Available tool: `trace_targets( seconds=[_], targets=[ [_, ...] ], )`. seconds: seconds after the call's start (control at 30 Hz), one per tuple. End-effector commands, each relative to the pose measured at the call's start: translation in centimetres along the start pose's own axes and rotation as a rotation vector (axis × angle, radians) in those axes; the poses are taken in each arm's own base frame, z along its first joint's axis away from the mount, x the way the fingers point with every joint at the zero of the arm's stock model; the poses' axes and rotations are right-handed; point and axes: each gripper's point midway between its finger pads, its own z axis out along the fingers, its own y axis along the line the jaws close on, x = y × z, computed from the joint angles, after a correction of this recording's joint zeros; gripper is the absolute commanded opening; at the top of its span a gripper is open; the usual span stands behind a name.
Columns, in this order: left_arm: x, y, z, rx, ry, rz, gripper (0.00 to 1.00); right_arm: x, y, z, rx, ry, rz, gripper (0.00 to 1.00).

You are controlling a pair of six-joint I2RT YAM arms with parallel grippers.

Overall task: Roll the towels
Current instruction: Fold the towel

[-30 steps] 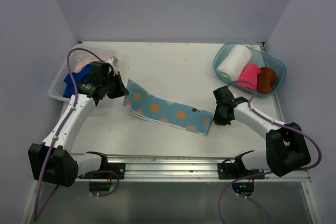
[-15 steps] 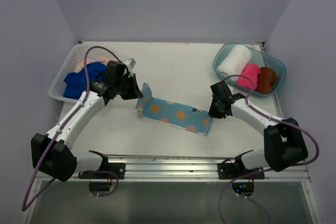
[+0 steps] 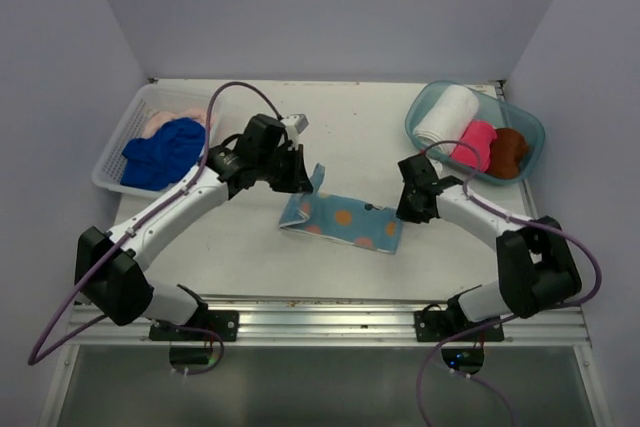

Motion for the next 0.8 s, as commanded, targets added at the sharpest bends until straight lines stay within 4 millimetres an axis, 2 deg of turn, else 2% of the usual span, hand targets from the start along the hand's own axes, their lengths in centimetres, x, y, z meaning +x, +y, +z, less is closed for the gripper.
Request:
trace_targets(
  seconds=[0.0, 0.07, 0.1, 0.2, 0.3, 0.47, 0.63, 0.77],
  targets=[
    [-1.8, -4.2, 0.6, 0.102, -0.044, 0.048, 0.0, -1.1, -1.8, -2.2, 0.045, -0.107, 0.019, 0.0],
    [-1.3, -4.9, 1.8, 0.106, -0.023, 0.055, 0.0, -0.9, -2.7, -2.6, 0.067, -0.119, 0.019, 0.0],
    [-0.8, -5.8, 2.1, 0.123, -0.008, 0.069, 0.0, -0.3, -3.2, -2.4, 0.083, -0.107, 0.016, 0.0],
    [0.4, -7.0, 3.7, 0.141, 0.03, 0.078, 0.0, 1.3, -3.4, -1.5, 0.082, -0.05, 0.008, 0.0],
    [1.6, -8.2, 5.2, 0.161, 0.06, 0.091, 0.0, 2.5, -2.5, -0.5, 0.038, 0.004, 0.017, 0.0],
    [3.7, -9.7, 8.1, 0.217, 0.11, 0.069, 0.0, 3.4, -0.5, 0.9, -0.038, 0.062, 0.047, 0.0],
    [3.8, -11.2, 10.0, 0.224, 0.118, 0.068, 0.0, 3.6, -0.1, 1.1, -0.054, 0.065, 0.079, 0.0],
    [4.6, -11.5, 12.6, 0.193, 0.149, 0.041, 0.0, 3.8, -0.2, 1.2, -0.055, 0.068, 0.085, 0.0]
  ],
)
